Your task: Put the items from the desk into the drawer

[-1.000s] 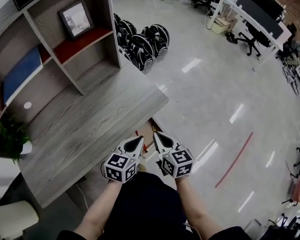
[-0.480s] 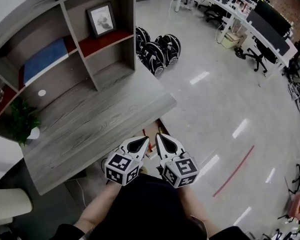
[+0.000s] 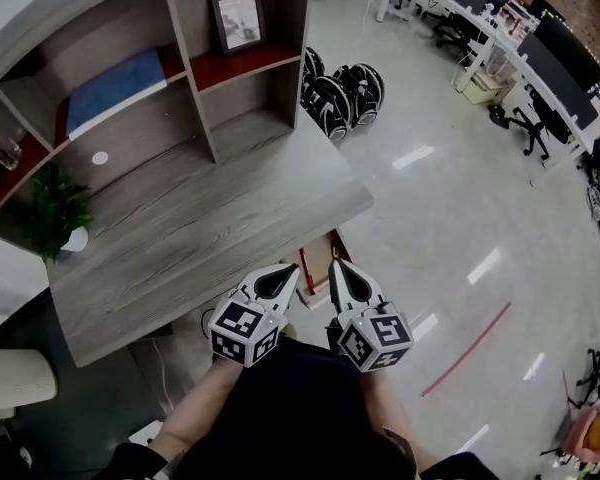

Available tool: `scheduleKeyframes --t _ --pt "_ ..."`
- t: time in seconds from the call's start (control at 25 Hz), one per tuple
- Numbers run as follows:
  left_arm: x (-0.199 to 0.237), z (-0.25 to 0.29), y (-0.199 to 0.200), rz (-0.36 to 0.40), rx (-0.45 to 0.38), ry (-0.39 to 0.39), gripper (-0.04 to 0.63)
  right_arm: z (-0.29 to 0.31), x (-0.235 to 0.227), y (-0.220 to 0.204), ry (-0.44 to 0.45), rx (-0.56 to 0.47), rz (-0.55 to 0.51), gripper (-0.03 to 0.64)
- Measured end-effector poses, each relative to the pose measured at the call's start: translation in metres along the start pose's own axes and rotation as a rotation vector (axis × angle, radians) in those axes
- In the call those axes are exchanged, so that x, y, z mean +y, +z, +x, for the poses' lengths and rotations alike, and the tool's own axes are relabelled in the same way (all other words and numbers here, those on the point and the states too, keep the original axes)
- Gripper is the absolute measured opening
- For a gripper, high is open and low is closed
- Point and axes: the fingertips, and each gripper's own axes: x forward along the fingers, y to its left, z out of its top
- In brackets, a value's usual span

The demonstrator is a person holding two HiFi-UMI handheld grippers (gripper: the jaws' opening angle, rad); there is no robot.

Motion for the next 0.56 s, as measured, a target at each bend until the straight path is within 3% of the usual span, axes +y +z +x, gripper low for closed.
scheduleKeyframes --t 0.56 --pt "0.018 -0.008 -0.002 -0.017 -0.004 0.035 0.009 0.015 0.012 -0.001 0.017 0.016 -0.022 -0.006"
